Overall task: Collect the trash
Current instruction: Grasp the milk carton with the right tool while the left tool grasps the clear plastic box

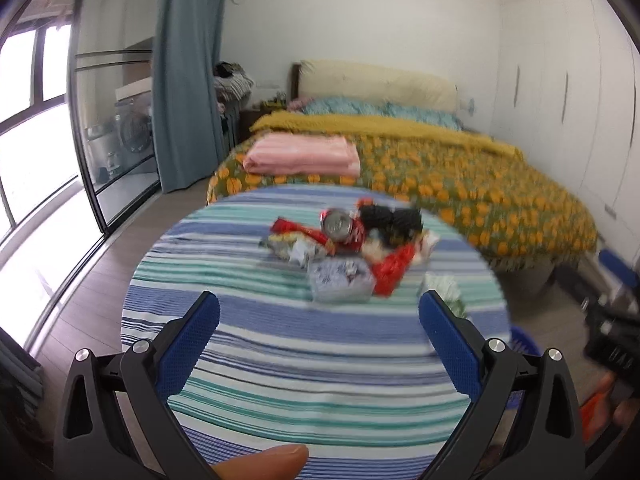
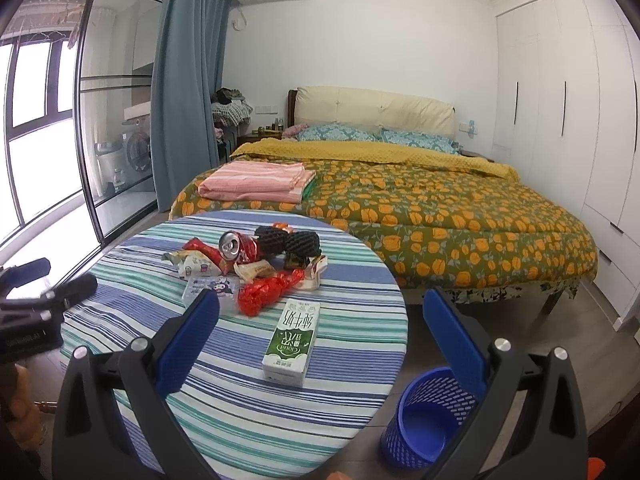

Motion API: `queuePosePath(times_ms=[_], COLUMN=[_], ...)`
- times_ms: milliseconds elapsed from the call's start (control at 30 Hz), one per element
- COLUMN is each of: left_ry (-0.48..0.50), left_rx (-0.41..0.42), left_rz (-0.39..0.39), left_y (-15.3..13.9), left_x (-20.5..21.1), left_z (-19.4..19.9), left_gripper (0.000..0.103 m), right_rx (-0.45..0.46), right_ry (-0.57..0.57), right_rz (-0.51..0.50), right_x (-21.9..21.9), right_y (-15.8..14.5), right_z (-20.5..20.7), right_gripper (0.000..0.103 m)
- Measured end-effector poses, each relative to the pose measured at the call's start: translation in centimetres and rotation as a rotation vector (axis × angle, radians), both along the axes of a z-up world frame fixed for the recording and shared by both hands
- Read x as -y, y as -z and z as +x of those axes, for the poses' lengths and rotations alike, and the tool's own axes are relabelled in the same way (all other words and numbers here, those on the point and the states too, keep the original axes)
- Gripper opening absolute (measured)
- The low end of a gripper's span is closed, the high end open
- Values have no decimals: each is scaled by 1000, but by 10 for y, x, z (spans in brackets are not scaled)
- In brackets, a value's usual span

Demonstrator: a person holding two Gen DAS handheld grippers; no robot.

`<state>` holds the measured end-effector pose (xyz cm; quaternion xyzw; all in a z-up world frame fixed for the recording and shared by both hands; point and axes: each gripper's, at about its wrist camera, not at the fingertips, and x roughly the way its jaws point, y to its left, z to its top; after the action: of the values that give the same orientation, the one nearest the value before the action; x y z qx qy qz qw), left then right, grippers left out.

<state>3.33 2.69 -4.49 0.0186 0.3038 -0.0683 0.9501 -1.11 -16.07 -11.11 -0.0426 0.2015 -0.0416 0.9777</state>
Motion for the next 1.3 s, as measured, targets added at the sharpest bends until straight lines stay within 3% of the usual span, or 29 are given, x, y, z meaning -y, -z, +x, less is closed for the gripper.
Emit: queuePosePath(times_ms=[167,333,533,800,1300], left_ry=[39,63,76,156,414], left_rx=[-108,-245,-278,-348,-335], left_rz=[71,48,44,30,98], left_y=[52,100,129,148,140], left_x=[-3,-12,-13,-7,17], left_z=[29,57,84,116,208], left_gripper=[99,99,99,99,99], right_rx=[-121,-258,-370,-447,-519], right_ry=[20,-35,-100,-93,-149], right_rz=[55,178,128,116,171], right_x=[14,23,3,-1,3], right_y=[41,80,114,135,148], right_z=[31,55,90,119,127], right_gripper=[98,98,98,98,98])
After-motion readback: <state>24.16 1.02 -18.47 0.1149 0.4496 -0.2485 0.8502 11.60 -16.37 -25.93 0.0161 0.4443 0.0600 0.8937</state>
